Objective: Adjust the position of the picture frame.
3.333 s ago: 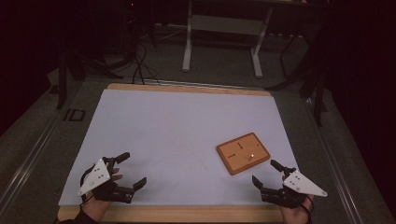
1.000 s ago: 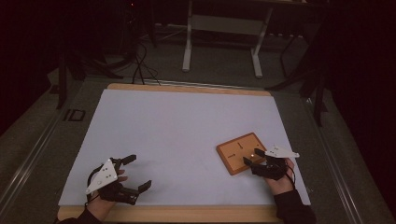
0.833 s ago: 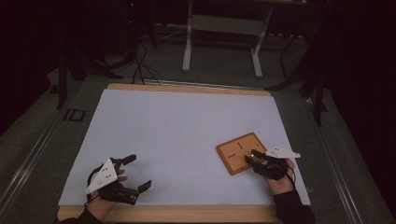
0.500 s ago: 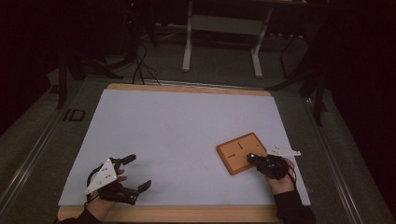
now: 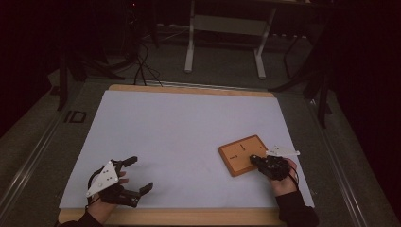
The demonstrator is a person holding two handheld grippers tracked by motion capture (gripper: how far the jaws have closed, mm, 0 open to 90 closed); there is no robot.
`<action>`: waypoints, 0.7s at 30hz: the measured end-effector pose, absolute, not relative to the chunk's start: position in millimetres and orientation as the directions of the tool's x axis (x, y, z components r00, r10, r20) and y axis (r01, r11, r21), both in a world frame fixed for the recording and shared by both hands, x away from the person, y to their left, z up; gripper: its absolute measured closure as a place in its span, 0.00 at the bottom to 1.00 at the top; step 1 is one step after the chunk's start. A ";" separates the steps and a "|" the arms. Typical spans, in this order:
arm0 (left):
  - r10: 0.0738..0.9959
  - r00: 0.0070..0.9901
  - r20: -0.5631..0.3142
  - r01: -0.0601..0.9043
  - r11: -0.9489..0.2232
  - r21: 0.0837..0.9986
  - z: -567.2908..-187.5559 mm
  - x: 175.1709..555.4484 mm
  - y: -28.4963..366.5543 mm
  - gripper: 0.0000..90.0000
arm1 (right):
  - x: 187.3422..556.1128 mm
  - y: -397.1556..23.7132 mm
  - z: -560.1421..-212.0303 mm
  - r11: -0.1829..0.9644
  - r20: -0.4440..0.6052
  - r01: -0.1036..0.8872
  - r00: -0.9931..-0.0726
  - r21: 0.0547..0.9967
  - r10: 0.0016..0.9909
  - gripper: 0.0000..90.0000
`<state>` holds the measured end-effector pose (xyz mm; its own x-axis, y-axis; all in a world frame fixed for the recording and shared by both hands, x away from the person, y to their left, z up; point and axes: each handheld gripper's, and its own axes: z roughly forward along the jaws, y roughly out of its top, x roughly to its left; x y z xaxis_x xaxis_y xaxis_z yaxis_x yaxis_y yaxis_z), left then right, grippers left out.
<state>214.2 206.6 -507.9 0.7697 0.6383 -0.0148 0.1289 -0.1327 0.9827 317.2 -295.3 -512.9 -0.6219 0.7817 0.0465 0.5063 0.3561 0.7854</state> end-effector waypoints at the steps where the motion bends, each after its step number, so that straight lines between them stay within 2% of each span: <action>1: 0.638 0.770 -0.014 0.128 -0.133 0.983 -507.8 214.2 206.5 0.00 | 317.5 -294.9 -511.8 0.352 0.051 0.508 -0.621 0.786 0.782 0.94; 21: 0.638 0.770 -0.014 0.130 -0.134 0.982 -508.1 214.6 206.3 0.00 | 329.1 -282.8 -480.9 0.359 0.026 0.458 -0.644 0.813 0.764 0.94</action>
<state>214.6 206.3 -508.1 0.7702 0.6376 -0.0145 0.1298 -0.1344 0.9824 329.1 -282.8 -480.9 -0.6442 0.7644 0.0255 0.4584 0.3592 0.8130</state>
